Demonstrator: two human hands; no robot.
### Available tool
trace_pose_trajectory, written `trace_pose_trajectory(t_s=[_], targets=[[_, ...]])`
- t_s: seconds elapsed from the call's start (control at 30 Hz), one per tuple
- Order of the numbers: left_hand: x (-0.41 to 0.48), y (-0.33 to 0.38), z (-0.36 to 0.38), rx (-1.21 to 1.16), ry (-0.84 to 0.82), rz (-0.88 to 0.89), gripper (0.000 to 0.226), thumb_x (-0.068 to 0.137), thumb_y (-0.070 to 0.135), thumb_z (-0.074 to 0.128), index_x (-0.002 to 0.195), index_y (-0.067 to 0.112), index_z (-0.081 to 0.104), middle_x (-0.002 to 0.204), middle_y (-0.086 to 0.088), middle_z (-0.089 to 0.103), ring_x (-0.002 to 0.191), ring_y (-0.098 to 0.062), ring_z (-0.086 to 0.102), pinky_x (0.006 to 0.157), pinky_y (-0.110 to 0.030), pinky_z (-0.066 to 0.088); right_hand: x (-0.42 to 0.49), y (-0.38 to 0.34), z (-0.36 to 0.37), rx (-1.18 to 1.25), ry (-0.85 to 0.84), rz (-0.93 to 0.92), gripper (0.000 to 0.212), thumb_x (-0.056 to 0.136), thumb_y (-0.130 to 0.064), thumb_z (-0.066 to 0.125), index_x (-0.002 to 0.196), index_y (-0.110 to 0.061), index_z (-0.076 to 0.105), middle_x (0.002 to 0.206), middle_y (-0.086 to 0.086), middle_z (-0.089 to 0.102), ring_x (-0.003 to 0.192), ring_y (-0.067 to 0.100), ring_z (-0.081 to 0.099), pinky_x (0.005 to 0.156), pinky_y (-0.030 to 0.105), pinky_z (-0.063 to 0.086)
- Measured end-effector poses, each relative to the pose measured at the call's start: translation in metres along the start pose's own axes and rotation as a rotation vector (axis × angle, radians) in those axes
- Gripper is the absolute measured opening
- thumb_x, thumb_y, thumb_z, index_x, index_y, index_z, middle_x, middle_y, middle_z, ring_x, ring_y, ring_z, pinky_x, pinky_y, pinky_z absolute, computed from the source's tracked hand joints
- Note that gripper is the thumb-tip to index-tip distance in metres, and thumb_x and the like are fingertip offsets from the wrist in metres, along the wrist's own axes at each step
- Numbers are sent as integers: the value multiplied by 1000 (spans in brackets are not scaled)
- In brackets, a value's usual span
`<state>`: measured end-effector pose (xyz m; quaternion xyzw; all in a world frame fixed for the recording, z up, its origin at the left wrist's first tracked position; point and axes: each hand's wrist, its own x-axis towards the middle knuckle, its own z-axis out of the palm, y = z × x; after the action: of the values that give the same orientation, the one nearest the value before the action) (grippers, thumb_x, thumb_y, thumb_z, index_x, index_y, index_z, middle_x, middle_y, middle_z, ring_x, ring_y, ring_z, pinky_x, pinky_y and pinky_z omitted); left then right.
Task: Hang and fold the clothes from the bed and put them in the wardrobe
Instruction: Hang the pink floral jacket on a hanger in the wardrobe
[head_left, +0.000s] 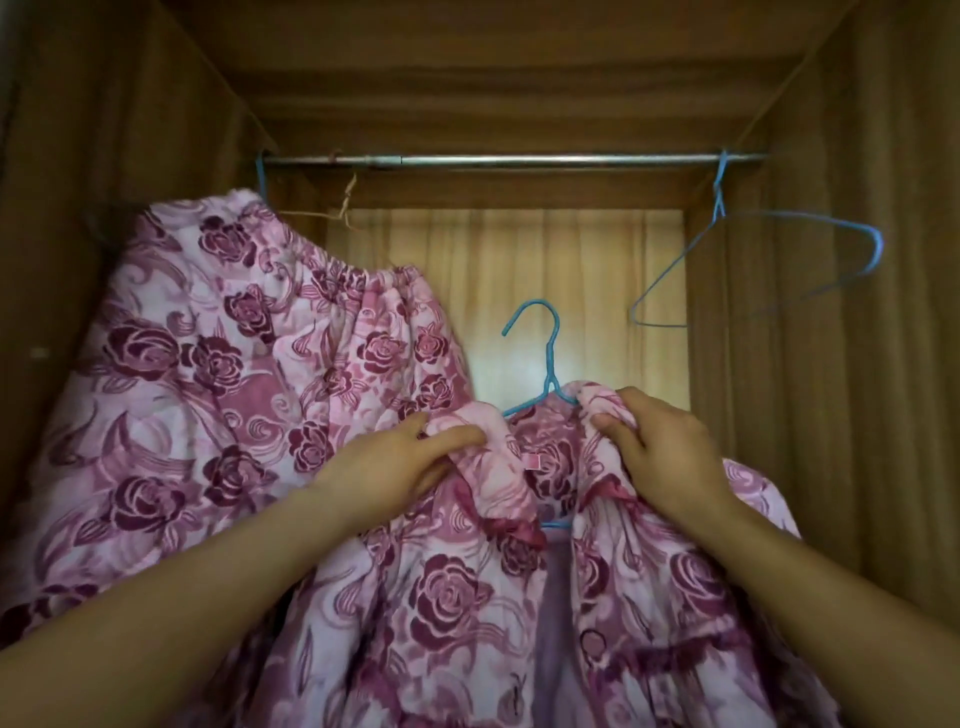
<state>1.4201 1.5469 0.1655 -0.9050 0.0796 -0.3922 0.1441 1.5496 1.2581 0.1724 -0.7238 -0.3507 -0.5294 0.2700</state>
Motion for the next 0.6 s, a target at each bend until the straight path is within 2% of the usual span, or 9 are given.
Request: trace_pose_trajectory(t_s=[0.07,0.13,0.2,0.3,0.33,0.4,0.47,0.53,0.6], targets=[[9,-2,-9,59,37,-6,47,105,44,35,136,67,8,117,-9,50,85,-32,62,64,-32,41,13,-2,-4,-1,42,23,34,98,-43,57,90,-10,57,77,15,63,82,40,59,67,46,46],[16,-8,-17,148,40,-17,61,103,31,40,136,68,5,127,-13,50,84,-34,63,62,-33,40,31,-4,-12,-18,125,50,32,99,-41,59,89,-11,58,77,16,64,85,41,58,69,47,47],[25,-11,-28,216,41,-30,69,100,23,42,136,67,5,129,-14,50,83,-34,64,61,-35,42,49,-10,-18,34,180,78,32,99,-42,58,88,-12,58,81,16,66,85,41,58,70,47,46],[39,-14,-49,217,57,-74,62,101,27,41,134,68,8,125,-10,52,90,-33,64,64,-33,40,61,-27,-13,149,214,49,30,99,-44,57,91,-15,58,85,9,64,86,37,59,67,42,42],[41,-17,-56,201,90,-86,57,101,30,40,134,67,11,121,-8,54,91,-32,64,64,-33,40,60,-31,-8,172,193,14,31,98,-47,56,98,-16,60,91,7,64,90,35,60,71,41,44],[40,-26,-65,176,175,-107,47,103,35,39,134,63,17,112,-5,57,89,-32,64,63,-35,44,56,-29,2,173,78,-59,50,95,-61,47,121,-21,59,111,5,63,105,31,59,86,45,48],[34,-33,-70,151,245,-113,40,104,39,37,136,57,22,109,-2,60,87,-31,64,65,-37,50,57,-16,10,150,-57,-79,66,91,-73,36,139,-28,46,121,5,62,112,31,58,92,45,47],[30,-33,-73,100,285,-85,37,103,38,42,136,49,29,105,5,63,84,-27,64,62,-35,46,62,-4,21,224,-171,-4,70,90,-78,34,144,-33,30,118,7,66,106,32,63,84,39,48],[29,-32,-74,33,277,-98,38,99,29,52,128,45,35,81,17,57,67,-10,58,56,-31,34,64,0,36,212,-178,-12,77,84,-80,28,145,-33,28,103,9,70,96,33,66,71,36,46]])
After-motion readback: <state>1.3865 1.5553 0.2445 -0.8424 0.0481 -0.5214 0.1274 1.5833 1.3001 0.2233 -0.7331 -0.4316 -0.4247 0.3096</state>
